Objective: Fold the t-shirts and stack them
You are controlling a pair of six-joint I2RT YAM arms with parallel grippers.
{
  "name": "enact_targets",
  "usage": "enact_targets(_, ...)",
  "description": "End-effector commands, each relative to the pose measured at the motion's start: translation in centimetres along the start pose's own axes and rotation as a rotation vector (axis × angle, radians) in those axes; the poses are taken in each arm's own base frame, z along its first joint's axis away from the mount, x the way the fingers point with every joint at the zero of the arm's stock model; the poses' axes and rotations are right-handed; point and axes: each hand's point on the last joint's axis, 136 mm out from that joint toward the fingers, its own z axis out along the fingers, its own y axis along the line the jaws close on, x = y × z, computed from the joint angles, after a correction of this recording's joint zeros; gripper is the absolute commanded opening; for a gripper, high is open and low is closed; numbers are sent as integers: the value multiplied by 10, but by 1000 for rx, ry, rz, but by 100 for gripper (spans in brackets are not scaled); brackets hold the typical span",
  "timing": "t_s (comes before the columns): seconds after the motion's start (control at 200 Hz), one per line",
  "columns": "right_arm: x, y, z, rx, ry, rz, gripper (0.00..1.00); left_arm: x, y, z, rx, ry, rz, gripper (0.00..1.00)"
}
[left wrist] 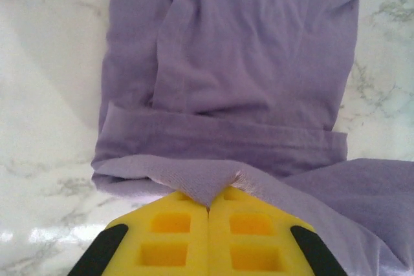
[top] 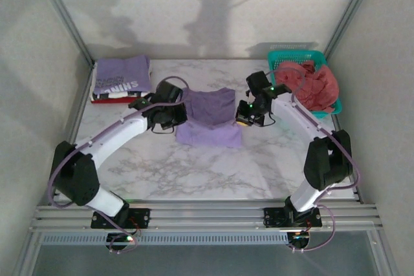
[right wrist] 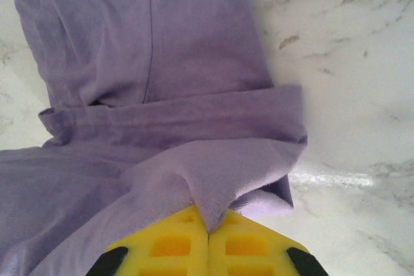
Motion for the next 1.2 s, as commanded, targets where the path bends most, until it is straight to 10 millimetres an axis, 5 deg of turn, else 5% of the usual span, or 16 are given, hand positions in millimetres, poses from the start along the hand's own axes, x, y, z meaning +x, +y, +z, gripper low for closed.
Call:
enact_targets(0.0, -9, 6, -4, -9, 13, -24, 0, -20, -3, -2, 4, 4, 45, 0)
enact_targets(0.295, -63, 23, -5, -26, -46, -24, 0, -82, -17, 23, 76, 10, 21, 0)
enact_targets(0.38, -98, 18, 9, -32, -84, 12, 0, -104, -16, 46, 86, 25, 13, 0)
enact_targets(0.536, -166, -1, 65, -35, -124, 81, 0, -148, -5, 107, 102, 49, -13, 0)
enact_targets(0.701, -225, 4, 84, -65, -210, 57, 0, -193, 4, 161, 142, 26, -48, 0)
enact_targets(0.731, -230, 7, 87, -81, -211, 42, 11, -199, 8, 167, 135, 16, -60, 7)
enact_targets(0.786, -238, 11, 88, -86, -214, 14, 33, -206, 14, 174, 140, 4, -86, 40)
enact_targets(0.931, -241, 16, 64, -60, -244, -28, 48, -219, 13, 162, 152, -67, -100, 56)
enact_targets(1.026, -231, 19, 48, -61, -243, -34, 49, -223, 8, 144, 166, -112, -103, 57)
enact_targets(1.196, -201, 22, 42, -65, -206, -47, 48, -202, -3, 129, 104, -89, -33, 57)
